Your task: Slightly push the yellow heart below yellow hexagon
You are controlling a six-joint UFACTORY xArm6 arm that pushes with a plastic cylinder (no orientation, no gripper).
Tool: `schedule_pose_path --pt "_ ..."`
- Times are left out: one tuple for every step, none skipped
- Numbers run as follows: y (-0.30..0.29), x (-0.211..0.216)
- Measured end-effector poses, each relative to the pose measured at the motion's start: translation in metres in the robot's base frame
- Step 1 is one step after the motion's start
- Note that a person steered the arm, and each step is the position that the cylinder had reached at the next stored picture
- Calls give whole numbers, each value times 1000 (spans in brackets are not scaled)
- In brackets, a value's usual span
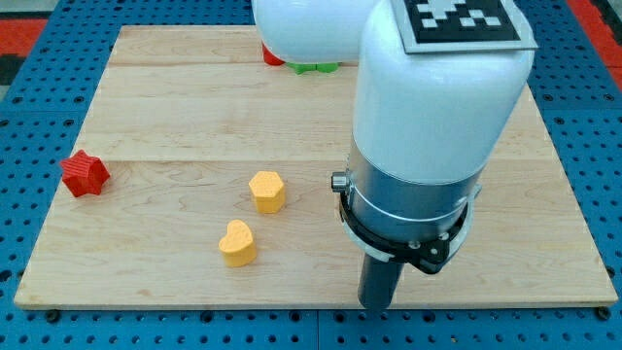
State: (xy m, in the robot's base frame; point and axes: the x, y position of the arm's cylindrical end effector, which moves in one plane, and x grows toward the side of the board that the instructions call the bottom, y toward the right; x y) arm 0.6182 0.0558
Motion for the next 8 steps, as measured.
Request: schedule_pose_path --pt "0 0" --pt "-20 0" --pt "-59 0" --pt "-94 0" --pt "-106 -1" --pt "-104 -17" --pt "-113 -21" --pt "-129 -19"
